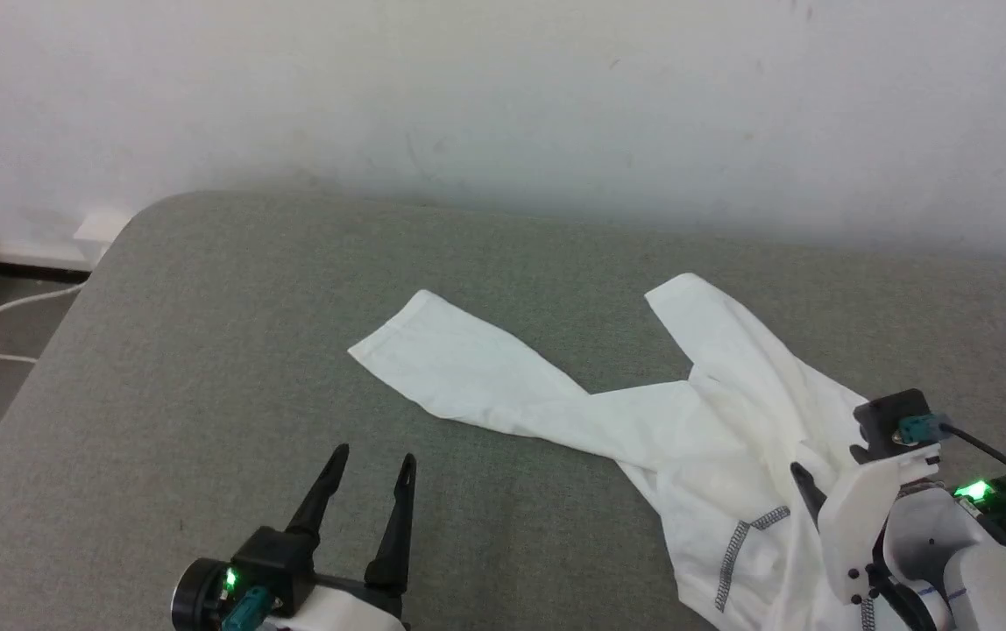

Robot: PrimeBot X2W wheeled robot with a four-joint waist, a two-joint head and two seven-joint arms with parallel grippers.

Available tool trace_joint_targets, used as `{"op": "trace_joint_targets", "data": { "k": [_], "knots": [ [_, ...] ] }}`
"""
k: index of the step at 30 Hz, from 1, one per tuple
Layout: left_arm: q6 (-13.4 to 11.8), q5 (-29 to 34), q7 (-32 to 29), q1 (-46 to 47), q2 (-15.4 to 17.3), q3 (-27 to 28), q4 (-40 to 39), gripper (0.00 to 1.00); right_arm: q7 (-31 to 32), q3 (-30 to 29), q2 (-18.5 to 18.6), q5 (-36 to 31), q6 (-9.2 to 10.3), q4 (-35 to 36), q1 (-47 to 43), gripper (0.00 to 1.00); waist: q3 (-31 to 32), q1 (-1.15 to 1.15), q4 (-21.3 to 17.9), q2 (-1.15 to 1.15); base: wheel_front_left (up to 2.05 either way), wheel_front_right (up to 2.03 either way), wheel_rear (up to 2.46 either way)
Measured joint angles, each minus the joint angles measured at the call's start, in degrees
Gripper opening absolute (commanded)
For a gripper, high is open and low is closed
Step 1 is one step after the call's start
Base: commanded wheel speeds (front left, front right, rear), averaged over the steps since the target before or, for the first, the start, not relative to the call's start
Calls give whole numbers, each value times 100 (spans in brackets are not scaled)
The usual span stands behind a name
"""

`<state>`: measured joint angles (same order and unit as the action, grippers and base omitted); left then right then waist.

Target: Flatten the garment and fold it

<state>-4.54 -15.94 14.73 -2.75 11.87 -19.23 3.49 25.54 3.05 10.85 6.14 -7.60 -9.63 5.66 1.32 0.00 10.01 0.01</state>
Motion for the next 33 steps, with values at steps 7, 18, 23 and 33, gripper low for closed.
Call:
{"op": "trace_joint_targets", "data": {
  "k": [7, 18, 23, 33],
  "knots": [
    [210, 198, 0, 103, -255, 215, 141, 100, 701, 287, 225, 67, 0, -699, 346, 100, -213, 0, 276, 0, 0, 0, 0],
    [453, 398, -1, 79, -439, 600, 236, 100, -756, -367, 53, 332, -1, 140, 449, 0, -294, 0, -68, -1, 0, 0, 0],
    [549, 498, 0, 82, -521, 683, 234, 100, -1053, -1308, -287, 421, -1, 884, 15, 0, -229, 0, -498, -1, 0, 0, 0],
    [761, 650, 0, 196, -690, 577, 377, 100, -1433, -3061, -766, -97, 3, 205, -628, 0, -208, -1, -1204, -1, 0, 0, 0]
  ]
}}
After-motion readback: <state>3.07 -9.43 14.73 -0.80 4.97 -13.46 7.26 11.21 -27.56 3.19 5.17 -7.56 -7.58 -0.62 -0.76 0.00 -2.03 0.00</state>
